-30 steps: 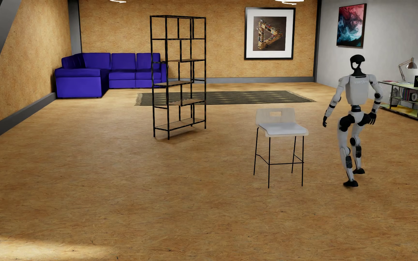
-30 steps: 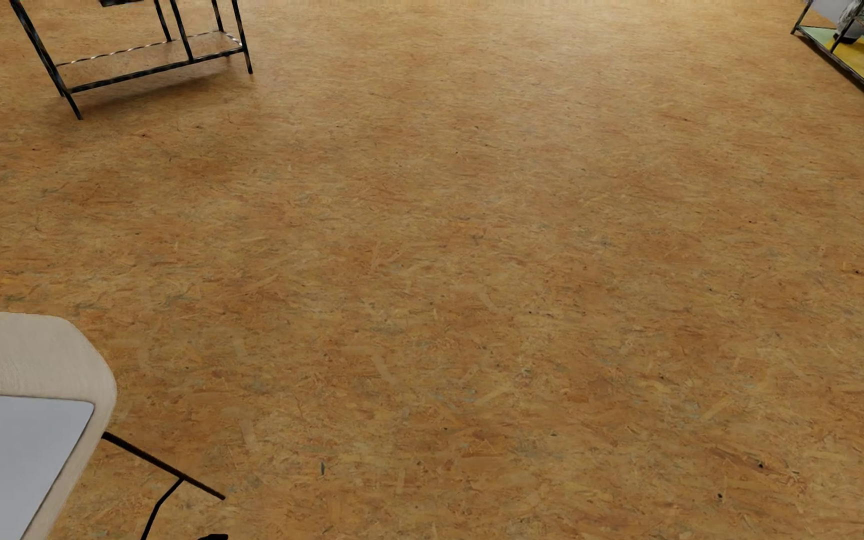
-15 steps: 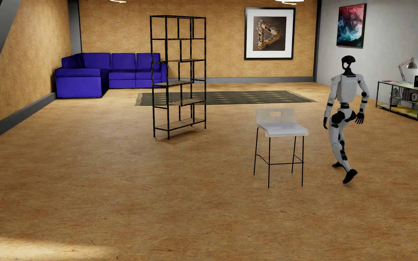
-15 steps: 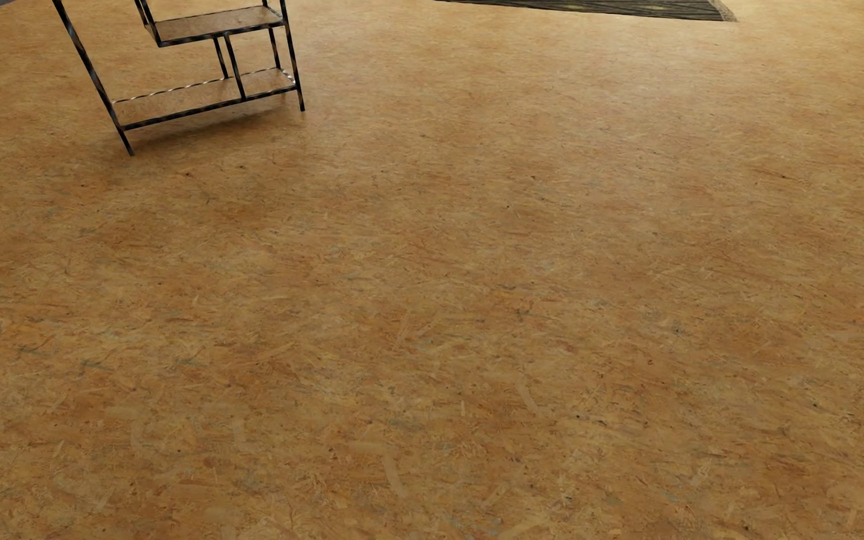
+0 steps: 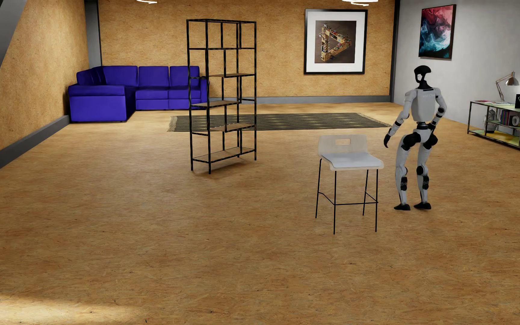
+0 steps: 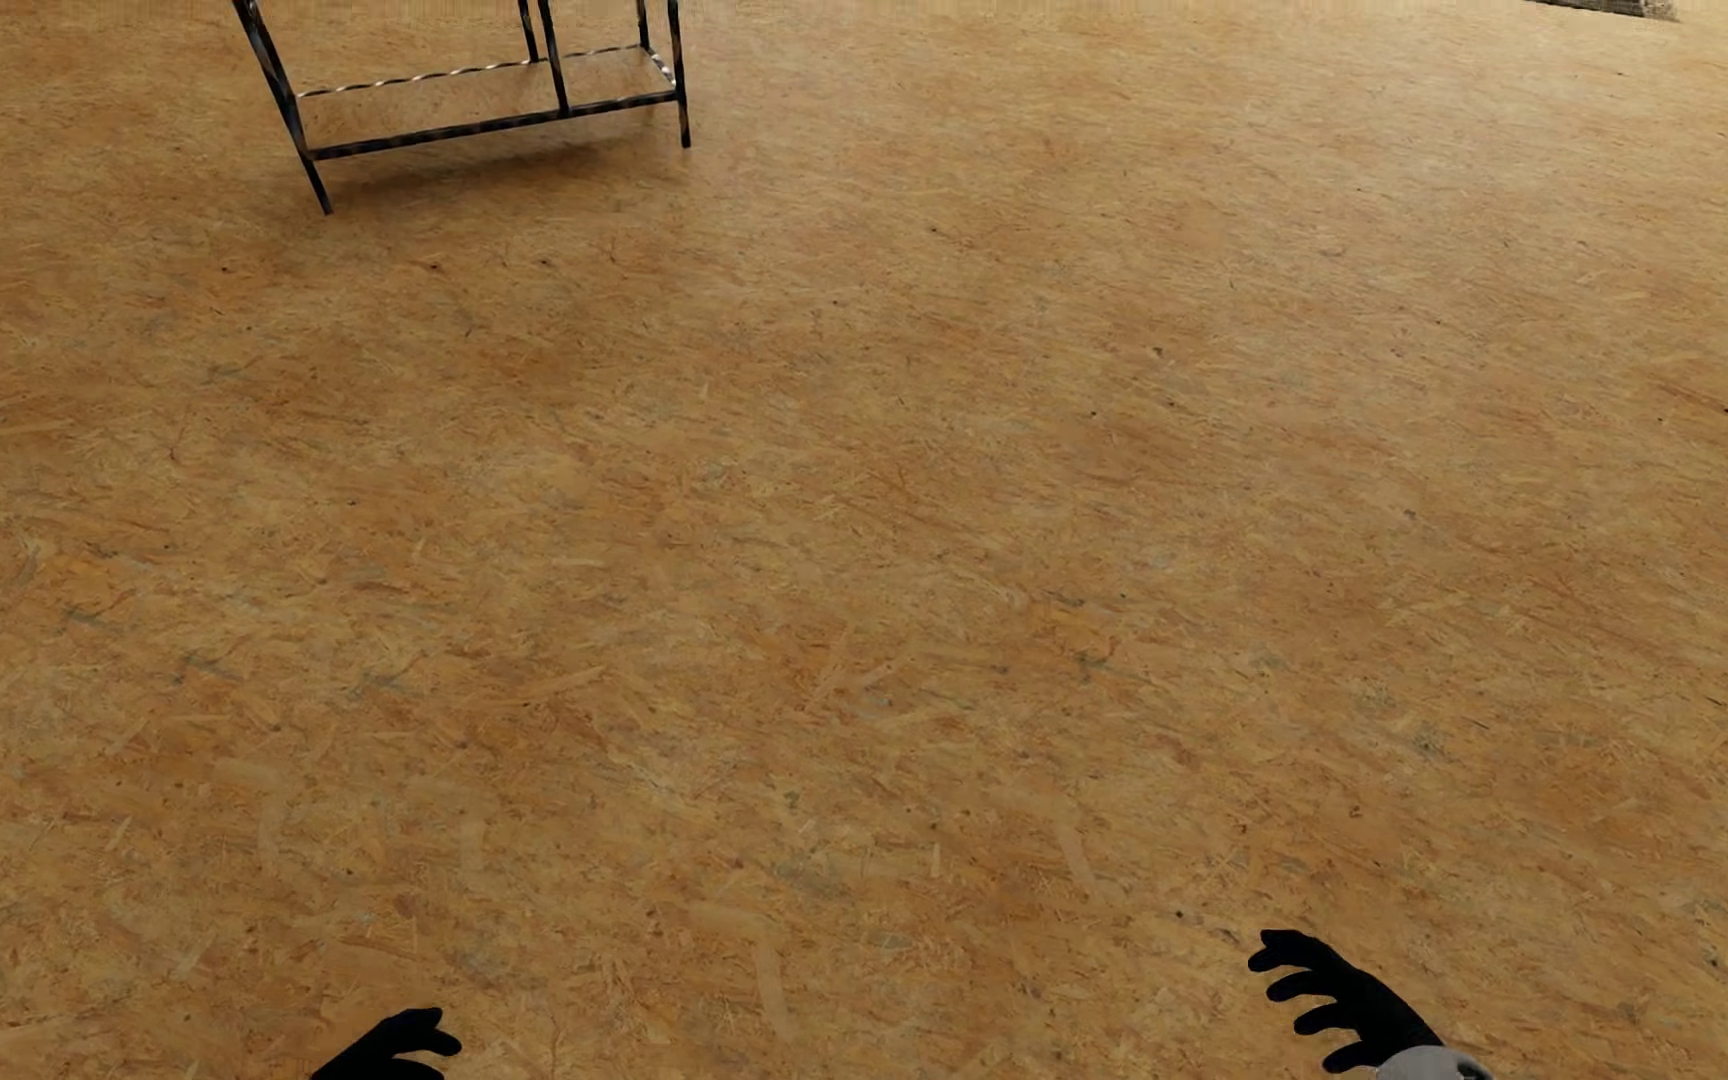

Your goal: Go around the light gray stool

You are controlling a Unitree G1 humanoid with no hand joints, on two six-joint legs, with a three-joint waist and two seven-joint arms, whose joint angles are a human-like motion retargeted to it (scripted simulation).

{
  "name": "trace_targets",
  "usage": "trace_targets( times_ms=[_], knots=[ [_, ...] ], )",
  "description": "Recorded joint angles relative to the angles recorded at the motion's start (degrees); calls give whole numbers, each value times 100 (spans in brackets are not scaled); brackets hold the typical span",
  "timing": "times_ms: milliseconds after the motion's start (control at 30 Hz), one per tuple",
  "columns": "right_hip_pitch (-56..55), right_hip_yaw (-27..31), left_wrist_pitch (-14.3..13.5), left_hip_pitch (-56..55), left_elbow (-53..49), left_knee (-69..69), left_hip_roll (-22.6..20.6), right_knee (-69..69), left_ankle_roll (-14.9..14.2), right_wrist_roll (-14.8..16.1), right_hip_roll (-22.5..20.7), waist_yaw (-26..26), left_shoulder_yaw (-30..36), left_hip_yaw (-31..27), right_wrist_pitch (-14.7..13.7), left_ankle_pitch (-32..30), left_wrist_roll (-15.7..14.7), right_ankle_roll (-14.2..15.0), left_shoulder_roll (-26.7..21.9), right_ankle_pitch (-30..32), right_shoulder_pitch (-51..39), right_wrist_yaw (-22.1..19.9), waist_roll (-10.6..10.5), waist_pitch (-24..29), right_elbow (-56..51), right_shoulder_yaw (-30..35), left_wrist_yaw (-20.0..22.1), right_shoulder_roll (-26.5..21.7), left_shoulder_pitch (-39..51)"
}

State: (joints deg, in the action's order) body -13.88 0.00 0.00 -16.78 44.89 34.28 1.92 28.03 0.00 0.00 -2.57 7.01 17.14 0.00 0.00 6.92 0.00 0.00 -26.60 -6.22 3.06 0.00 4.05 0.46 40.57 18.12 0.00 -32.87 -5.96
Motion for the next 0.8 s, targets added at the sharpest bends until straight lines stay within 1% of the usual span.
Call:
trace_targets(
  times_ms=[33,67,100,167,233,267,333,433,500,567,733,800],
  knots=[
    [-9,0,0,103,151,-159,37,13,0,0,-20,27,-3,0,0,-130,0,0,62,-70,24,0,-50,-97,-67,64,0,26,-104],
    [-26,0,0,246,346,-288,96,37,0,0,-63,10,-29,0,0,-65,0,0,142,-137,57,0,-131,-196,-97,132,0,59,-226],
    [-20,0,0,429,578,-449,162,51,0,0,-121,-68,-29,0,0,127,0,0,225,-208,103,0,-243,-281,-95,190,0,90,-342],
    [71,0,0,713,1116,-779,238,9,0,0,-192,-407,206,0,0,347,0,0,354,-345,265,0,-469,-407,40,263,0,162,-495],
    [255,0,0,833,1620,-910,264,-115,0,0,-165,-783,576,0,0,233,0,0,424,-507,514,0,-563,-518,486,316,0,328,-570],
    [356,0,0,842,1770,-913,258,-170,0,0,-158,-906,678,0,0,205,0,0,439,-605,656,0,-584,-557,795,386,0,436,-595],
    [516,0,0,825,1763,-874,246,-239,0,0,-159,-982,635,0,0,238,0,0,440,-782,924,0,-606,-584,1442,676,0,674,-609],
    [644,0,0,832,1333,-844,253,-273,0,0,-130,-810,517,0,0,283,0,0,460,-1003,1236,0,-620,-634,2016,1112,0,1022,-540],
    [695,0,0,839,1116,-836,258,-286,0,0,-123,-754,497,0,0,313,0,0,495,-1103,1356,0,-637,-673,1989,1225,0,1163,-512],
    [701,0,0,809,970,-828,271,-300,0,0,-141,-799,656,0,0,325,0,0,486,-1149,1376,0,-655,-694,1801,1300,0,1225,-501],
    [682,0,0,829,1080,-876,270,-304,0,0,-157,-878,812,0,0,385,0,0,503,-1164,1275,0,-665,-664,1665,1292,0,1165,-465],
    [640,0,0,785,1117,-806,250,-290,0,0,-97,-884,840,0,0,364,0,0,496,-1150,1238,0,-622,-671,1713,1273,0,1109,-477]
  ],
)
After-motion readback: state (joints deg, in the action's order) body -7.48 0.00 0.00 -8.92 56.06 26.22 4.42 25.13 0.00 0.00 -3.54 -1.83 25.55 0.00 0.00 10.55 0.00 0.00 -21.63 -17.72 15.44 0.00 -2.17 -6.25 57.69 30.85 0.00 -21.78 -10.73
